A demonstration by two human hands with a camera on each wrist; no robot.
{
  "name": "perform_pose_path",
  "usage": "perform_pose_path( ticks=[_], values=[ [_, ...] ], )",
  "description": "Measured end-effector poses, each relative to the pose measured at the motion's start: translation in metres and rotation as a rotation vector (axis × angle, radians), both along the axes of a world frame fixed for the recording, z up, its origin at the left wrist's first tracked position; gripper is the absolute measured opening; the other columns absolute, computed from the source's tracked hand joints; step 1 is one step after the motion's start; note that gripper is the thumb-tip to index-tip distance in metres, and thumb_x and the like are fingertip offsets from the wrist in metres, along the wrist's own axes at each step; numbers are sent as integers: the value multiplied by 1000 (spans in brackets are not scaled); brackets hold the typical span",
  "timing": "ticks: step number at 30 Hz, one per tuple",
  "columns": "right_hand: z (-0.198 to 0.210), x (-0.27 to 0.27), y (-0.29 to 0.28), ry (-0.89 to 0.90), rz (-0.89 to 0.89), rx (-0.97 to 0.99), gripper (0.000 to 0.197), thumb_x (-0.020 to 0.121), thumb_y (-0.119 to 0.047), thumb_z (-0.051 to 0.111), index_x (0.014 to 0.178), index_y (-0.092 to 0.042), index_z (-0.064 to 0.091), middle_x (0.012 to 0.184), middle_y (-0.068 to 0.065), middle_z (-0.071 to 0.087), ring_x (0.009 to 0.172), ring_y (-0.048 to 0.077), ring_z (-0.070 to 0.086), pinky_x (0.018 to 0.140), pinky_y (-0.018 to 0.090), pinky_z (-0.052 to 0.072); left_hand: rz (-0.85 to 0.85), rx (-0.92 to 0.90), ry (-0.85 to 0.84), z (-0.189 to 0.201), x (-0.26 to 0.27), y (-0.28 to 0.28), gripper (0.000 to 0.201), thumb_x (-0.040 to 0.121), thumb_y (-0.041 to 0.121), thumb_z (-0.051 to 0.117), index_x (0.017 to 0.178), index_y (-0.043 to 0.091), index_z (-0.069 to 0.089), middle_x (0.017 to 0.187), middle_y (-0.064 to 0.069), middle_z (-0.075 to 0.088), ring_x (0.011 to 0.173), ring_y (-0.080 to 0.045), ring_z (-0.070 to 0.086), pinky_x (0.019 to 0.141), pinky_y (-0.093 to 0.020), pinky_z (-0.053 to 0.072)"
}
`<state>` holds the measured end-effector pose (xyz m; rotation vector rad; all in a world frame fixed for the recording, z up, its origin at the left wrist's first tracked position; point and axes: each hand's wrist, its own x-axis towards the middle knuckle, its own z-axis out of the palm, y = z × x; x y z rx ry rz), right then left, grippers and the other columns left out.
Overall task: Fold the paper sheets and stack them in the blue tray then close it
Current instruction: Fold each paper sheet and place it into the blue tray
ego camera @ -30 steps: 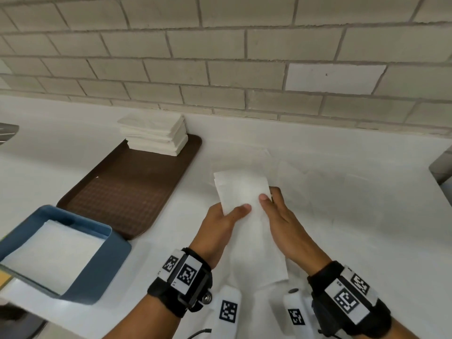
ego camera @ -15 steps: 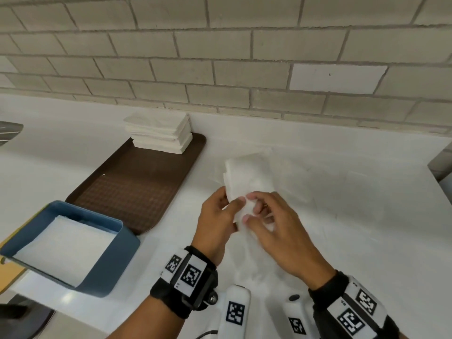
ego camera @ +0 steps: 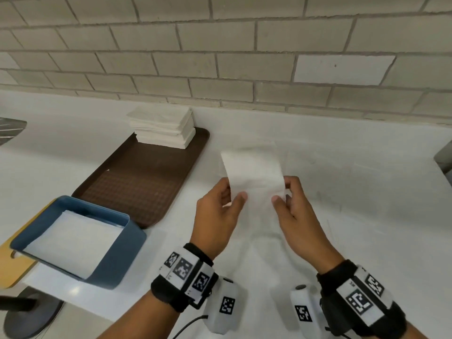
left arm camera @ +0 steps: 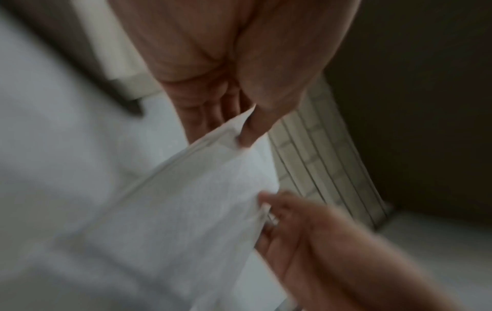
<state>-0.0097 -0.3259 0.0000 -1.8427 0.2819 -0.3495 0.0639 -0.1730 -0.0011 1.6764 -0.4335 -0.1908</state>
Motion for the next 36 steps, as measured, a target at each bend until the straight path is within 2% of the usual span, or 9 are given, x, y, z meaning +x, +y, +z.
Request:
perform_pose_path(
  ticks=[4,8,15,21,25,28,31,33,36],
  values=[
    [2,-5,7,17,39,73,39,104,-9,37,117,-44,30,108,-31,56,101,-15,57,87,8,47,-5,-33,-89,-6,-5,-1,19,99,9,63,113,21,66,105,8,77,99,-11,73,89,-27,59],
    [-21,-3,10,222,40,65,38,101,-4,35,123,-35,32,110,-6,61,104,29,61,91,47,51,-60,96,0,-29,-5,4,28,99,13,64,121,30,65,112,12,76,105,-7,71,97,-37,58],
    [-22,2,4,183,-21,148,33,102,-4,37,125,-26,37,118,-11,57,101,4,60,81,20,49,-87,168,-115,-25,-1,11,24,98,20,67,121,22,67,108,11,76,100,-4,72,89,-27,59],
    [-29,-5,9,158,-2,106,34,103,-7,38,128,-29,39,113,-14,61,95,2,64,76,17,53,-141,333,-207,-27,2,16,27,99,32,63,124,23,69,103,16,76,92,0,71,80,-18,57],
    [-26,0,20,206,48,97,34,103,-8,36,128,-31,34,111,-10,61,91,2,63,76,21,55,-187,480,-185,-23,7,15,25,99,35,62,101,12,72,73,20,64,66,7,62,61,-6,43],
    [-12,11,36,167,95,141,35,102,-7,37,127,-31,34,115,-10,60,94,0,62,83,27,55,-79,241,-9,-3,22,32,33,92,44,68,97,11,74,87,1,77,83,-5,73,76,-30,60],
    [7,30,65,89,188,114,29,103,-13,39,126,-30,37,117,-16,59,102,1,60,89,29,53,-31,9,168,30,31,68,20,96,27,68,109,13,74,110,-4,78,103,-25,75,94,-51,58],
    [19,45,92,28,285,80,23,104,-21,40,125,-30,42,116,-18,61,104,-1,61,88,23,52,14,14,160,51,39,103,15,97,24,67,106,16,75,108,-5,79,99,-29,75,89,-53,60],
    [36,74,140,-71,373,19,17,103,-31,42,120,-27,47,113,-15,63,103,0,61,86,22,53,131,112,21,77,57,163,13,99,24,64,100,17,74,97,-1,80,83,-20,77,69,-37,61]
  ],
)
